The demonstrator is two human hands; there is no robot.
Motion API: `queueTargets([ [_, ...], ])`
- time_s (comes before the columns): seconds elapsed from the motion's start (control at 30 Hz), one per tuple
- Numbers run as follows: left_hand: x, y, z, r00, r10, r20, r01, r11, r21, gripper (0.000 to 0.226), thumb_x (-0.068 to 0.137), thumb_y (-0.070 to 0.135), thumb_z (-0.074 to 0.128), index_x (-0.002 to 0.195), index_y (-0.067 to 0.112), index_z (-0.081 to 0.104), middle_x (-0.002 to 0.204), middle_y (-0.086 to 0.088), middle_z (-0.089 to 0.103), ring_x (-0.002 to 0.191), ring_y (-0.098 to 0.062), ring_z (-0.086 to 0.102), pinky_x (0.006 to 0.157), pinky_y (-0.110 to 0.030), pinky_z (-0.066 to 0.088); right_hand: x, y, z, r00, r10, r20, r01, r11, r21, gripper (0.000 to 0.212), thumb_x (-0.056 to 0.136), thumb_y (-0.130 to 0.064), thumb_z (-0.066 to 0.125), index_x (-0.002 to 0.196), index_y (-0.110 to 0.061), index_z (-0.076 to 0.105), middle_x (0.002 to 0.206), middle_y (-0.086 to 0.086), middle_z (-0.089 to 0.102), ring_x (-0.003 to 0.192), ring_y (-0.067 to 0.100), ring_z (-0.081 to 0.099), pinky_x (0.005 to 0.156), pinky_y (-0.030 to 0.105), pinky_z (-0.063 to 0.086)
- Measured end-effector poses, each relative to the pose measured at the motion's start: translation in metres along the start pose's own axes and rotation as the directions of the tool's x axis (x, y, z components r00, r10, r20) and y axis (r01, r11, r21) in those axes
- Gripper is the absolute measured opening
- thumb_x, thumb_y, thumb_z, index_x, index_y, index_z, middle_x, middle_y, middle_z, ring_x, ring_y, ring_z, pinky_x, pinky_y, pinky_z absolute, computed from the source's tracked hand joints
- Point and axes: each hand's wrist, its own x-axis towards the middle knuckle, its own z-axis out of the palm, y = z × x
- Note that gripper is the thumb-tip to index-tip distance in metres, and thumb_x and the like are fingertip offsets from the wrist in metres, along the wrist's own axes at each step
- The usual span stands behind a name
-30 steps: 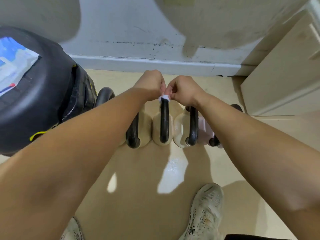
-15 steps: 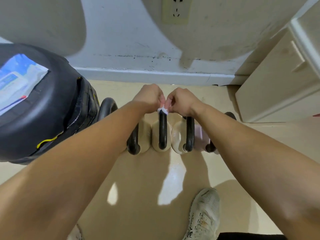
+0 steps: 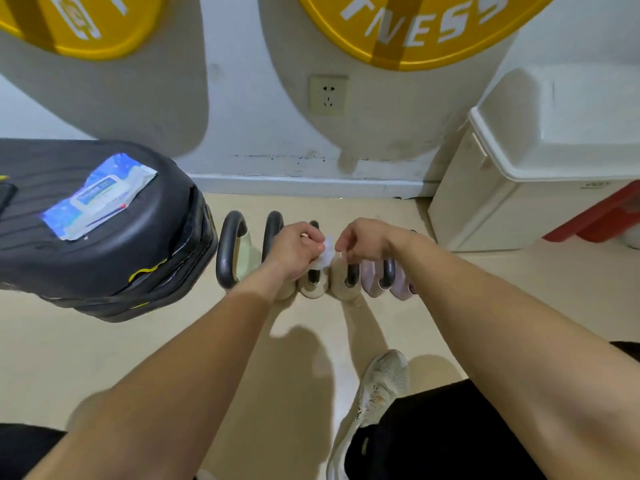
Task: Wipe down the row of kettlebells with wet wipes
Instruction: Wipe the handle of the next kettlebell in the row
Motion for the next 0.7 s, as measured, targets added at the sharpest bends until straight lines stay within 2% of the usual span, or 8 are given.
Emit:
queueTargets([
  [0.1, -0.016, 0.042, -0.01, 0.997, 0.059, 0.048, -0.05, 0.984, -0.169, 0.013, 0.093, 0.002, 0.061, 0.096, 0.014, 0.065, 0.082, -0.012, 0.067, 0.07, -0.02, 0.064, 0.074, -0.027, 0.059, -0.025, -0.003, -0.031, 0.999, -0.023, -0.038, 0.024, 0.999, 0.032, 0.057, 0.085, -0.027, 0.079, 0.139, -0.023, 0.059, 0.128, 0.0, 0.069, 0.113, 0.023, 0.065, 0.103, 0.035, 0.05],
  [0.13, -0.02, 0.056, -0.012, 0.995, 0.071, 0.07, -0.052, 0.968, -0.244, 0.015, 0.094, 0.0, 0.059, 0.094, 0.014, 0.064, 0.087, -0.015, 0.067, 0.07, -0.022, 0.065, 0.075, -0.032, 0.06, -0.031, -0.004, -0.042, 0.999, -0.033, -0.034, 0.034, 0.999, 0.041, 0.056, 0.085, -0.028, 0.079, 0.137, -0.024, 0.058, 0.128, 0.003, 0.067, 0.11, 0.025, 0.065, 0.099, 0.037, 0.052],
  [0.23, -0.025, 0.095, -0.015, 0.987, 0.091, 0.135, -0.016, 0.878, -0.478, 0.015, 0.094, -0.004, 0.055, 0.098, 0.009, 0.061, 0.097, -0.018, 0.066, 0.072, -0.022, 0.07, 0.067, -0.027, 0.059, -0.046, -0.006, -0.078, 0.999, -0.053, 0.012, 0.051, 0.995, 0.089, 0.029, 0.088, -0.021, 0.074, 0.116, -0.02, 0.066, 0.115, 0.007, 0.068, 0.099, 0.019, 0.062, 0.084, 0.034, 0.053],
  [0.33, -0.024, 0.117, -0.013, 0.988, 0.096, 0.119, 0.001, 0.775, -0.632, 0.016, 0.094, -0.005, 0.05, 0.098, 0.007, 0.06, 0.101, -0.016, 0.063, 0.08, -0.026, 0.071, 0.077, -0.032, 0.06, -0.058, -0.003, -0.111, 0.999, -0.039, -0.007, 0.039, 0.983, 0.178, 0.007, 0.093, -0.017, 0.069, 0.098, -0.022, 0.07, 0.094, -0.005, 0.07, 0.095, 0.012, 0.064, 0.082, 0.03, 0.05],
  [0.43, -0.016, 0.12, -0.007, 0.998, 0.049, 0.05, -0.002, 0.733, -0.68, 0.019, 0.094, -0.004, 0.045, 0.099, 0.008, 0.058, 0.097, -0.014, 0.061, 0.083, -0.033, 0.074, 0.081, -0.035, 0.06, -0.058, 0.006, -0.131, 1.0, -0.017, -0.023, 0.021, 0.984, 0.179, 0.008, 0.095, -0.022, 0.068, 0.087, -0.02, 0.068, 0.087, -0.004, 0.073, 0.088, 0.013, 0.067, 0.081, 0.032, 0.05],
  [0.57, 0.006, 0.096, 0.012, 0.998, -0.049, -0.031, 0.023, 0.815, -0.579, 0.022, 0.097, 0.0, 0.04, 0.092, 0.013, 0.056, 0.101, -0.012, 0.053, 0.074, -0.028, 0.075, 0.074, -0.029, 0.061, -0.035, 0.024, -0.125, 1.0, 0.0, 0.001, 0.0, 0.983, 0.181, 0.012, 0.096, -0.022, 0.06, 0.089, -0.016, 0.067, 0.087, 0.005, 0.076, 0.085, 0.02, 0.07, 0.088, 0.036, 0.052],
  [0.63, 0.018, 0.075, 0.021, 0.994, -0.031, -0.104, -0.008, 0.933, -0.36, 0.03, 0.097, 0.001, 0.038, 0.084, 0.016, 0.06, 0.099, -0.01, 0.059, 0.07, -0.022, 0.071, 0.072, -0.028, 0.059, -0.019, 0.038, -0.108, 1.0, -0.01, -0.016, 0.013, 0.97, 0.245, 0.007, 0.095, -0.02, 0.063, 0.091, -0.017, 0.067, 0.081, 0.002, 0.07, 0.082, 0.021, 0.067, 0.084, 0.035, 0.052],
  [0.7, 0.031, 0.051, 0.029, 0.986, 0.062, -0.157, -0.066, 0.998, -0.019, 0.034, 0.095, 0.003, 0.04, 0.079, 0.019, 0.066, 0.094, -0.007, 0.068, 0.072, -0.02, 0.068, 0.074, -0.031, 0.057, -0.001, 0.057, -0.084, 0.999, -0.017, -0.031, 0.026, 0.945, 0.326, 0.005, 0.093, -0.016, 0.065, 0.094, -0.019, 0.068, 0.081, -0.002, 0.068, 0.079, 0.018, 0.066, 0.077, 0.031, 0.051],
])
